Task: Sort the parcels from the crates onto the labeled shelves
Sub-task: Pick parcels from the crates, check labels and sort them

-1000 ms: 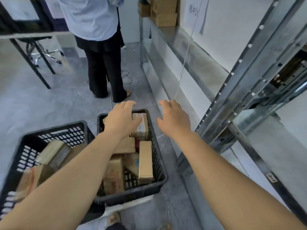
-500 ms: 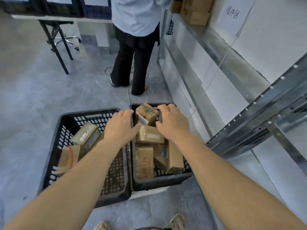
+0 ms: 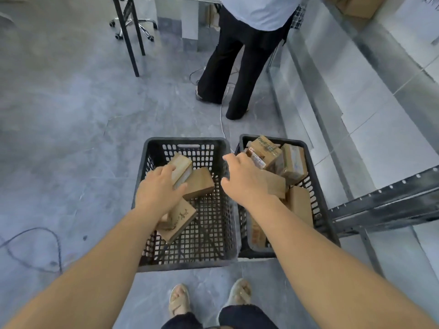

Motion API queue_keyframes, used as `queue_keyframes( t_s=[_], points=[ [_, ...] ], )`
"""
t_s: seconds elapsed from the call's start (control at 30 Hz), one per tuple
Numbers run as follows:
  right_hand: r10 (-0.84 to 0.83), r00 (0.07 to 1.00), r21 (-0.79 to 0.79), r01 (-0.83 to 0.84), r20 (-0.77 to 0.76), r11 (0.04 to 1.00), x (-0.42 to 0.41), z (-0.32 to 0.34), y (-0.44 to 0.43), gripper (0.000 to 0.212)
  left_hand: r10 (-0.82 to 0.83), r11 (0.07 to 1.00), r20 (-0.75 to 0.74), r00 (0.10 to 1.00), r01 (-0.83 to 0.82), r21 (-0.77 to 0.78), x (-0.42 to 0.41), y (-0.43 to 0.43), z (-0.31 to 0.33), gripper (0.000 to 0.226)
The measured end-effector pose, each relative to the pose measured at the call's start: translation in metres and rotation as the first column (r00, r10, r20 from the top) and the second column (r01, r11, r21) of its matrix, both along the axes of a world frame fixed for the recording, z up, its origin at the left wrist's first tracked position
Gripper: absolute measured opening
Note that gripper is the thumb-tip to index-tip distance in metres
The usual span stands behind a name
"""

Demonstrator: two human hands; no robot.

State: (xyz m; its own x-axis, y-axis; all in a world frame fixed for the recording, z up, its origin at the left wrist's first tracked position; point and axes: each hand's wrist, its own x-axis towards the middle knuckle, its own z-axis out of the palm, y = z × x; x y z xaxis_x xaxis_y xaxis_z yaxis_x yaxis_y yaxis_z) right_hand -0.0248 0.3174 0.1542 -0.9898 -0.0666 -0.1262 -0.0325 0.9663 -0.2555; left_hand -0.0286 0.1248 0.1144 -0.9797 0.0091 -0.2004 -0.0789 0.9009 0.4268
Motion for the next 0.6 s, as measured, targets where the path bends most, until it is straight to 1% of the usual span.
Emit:
queue_keyframes(
  t_s=[0.07, 0.17, 0.3, 0.43, 0.6],
  points=[
    [0.026, 0.999, -0.004, -0.026, 0.028, 1.0, -0.007, -0.013, -0.008, 0.046, 0.061, 0.998, 0.052, 0.997, -0.061, 0.004, 0.002, -0.013, -0.01, 0.058],
    [0.078, 0.995, -0.009, -0.078, 0.06, 0.997, -0.019, -0.034, -0.017, 0.045, 0.121, 0.993, 0.102, 0.987, -0.122, 0.001, 0.007, -0.026, -0.026, 0.052],
    [0.149, 0.98, -0.063, -0.141, 0.131, 0.988, -0.037, -0.064, -0.027, 0.049, 0.178, 0.984, 0.174, 0.968, -0.174, -0.036, 0.01, -0.035, -0.047, 0.048],
    [0.178, 0.964, -0.111, -0.158, 0.198, 0.981, -0.051, -0.102, -0.036, 0.049, 0.248, 0.969, 0.222, 0.943, -0.239, -0.067, 0.003, -0.041, -0.074, 0.049],
    [0.177, 0.934, -0.116, -0.147, 0.311, 0.982, -0.05, -0.148, -0.043, 0.047, 0.246, 0.969, 0.299, 0.922, -0.234, -0.075, -0.006, -0.045, -0.118, 0.052]
  ],
)
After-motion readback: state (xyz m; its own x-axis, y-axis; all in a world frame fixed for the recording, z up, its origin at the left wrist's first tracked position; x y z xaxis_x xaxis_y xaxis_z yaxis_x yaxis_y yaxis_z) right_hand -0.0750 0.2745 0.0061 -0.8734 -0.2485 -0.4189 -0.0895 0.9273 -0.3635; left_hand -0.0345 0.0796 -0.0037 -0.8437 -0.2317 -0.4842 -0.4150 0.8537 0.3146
